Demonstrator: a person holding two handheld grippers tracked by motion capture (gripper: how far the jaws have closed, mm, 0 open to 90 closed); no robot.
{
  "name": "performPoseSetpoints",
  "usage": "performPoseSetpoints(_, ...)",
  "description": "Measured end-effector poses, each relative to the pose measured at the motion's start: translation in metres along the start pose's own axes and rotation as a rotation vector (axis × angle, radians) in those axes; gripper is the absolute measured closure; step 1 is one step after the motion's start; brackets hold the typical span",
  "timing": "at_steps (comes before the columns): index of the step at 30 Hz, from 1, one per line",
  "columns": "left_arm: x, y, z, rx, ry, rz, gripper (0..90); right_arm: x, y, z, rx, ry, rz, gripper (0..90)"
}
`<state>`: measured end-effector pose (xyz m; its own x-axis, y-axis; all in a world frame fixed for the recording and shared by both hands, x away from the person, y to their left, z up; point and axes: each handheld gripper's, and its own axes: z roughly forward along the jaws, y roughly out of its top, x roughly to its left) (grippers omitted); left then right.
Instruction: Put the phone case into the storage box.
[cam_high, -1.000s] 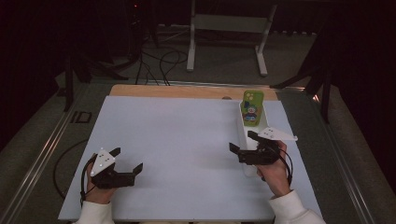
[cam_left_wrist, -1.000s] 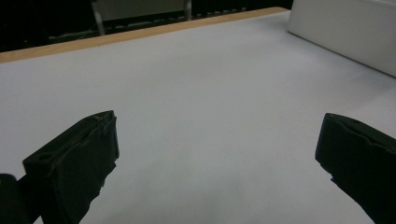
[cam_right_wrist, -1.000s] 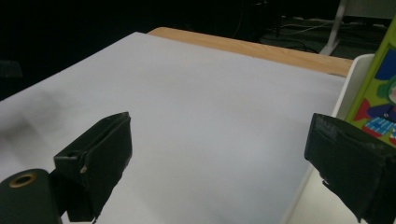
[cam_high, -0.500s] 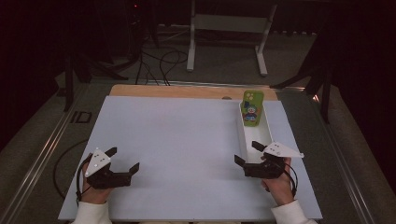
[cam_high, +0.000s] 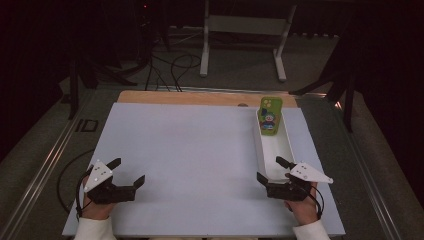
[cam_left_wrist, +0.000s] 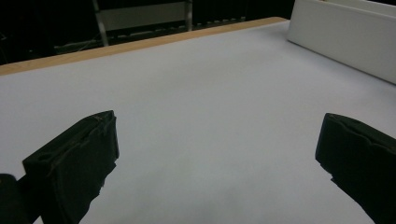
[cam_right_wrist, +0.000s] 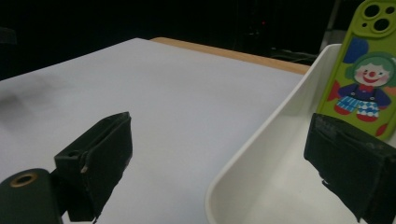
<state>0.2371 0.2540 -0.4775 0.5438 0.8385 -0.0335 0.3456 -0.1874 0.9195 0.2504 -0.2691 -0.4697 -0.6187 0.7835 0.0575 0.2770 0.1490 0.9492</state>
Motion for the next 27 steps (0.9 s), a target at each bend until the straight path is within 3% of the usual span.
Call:
performPoseSetpoints(7, 0.001, -0.001, -0.003, -0.007, -0.006, 0.007, 0.0, 0.005, -0.006, -0.007, -0.018, -0.017, -0.021, 7.8)
performPoseSetpoints(12, -0.002, 0.0, -0.002, -0.019, -0.014, 0.023, 0.0, 0.008, -0.011, -0.009, -0.024, -0.053, -0.043, 7.8)
performPoseSetpoints(16, -0.007, 0.0, 0.0, -0.015, -0.025, 0.052, 0.0, 0.008, -0.015, -0.008, -0.019, -0.054, -0.043, 7.8)
performPoseSetpoints(27, -0.013, 0.0, 0.003, -0.016, -0.051, 0.061, 0.0, 0.007, -0.016, -0.008, -0.036, -0.053, -0.036, 7.9)
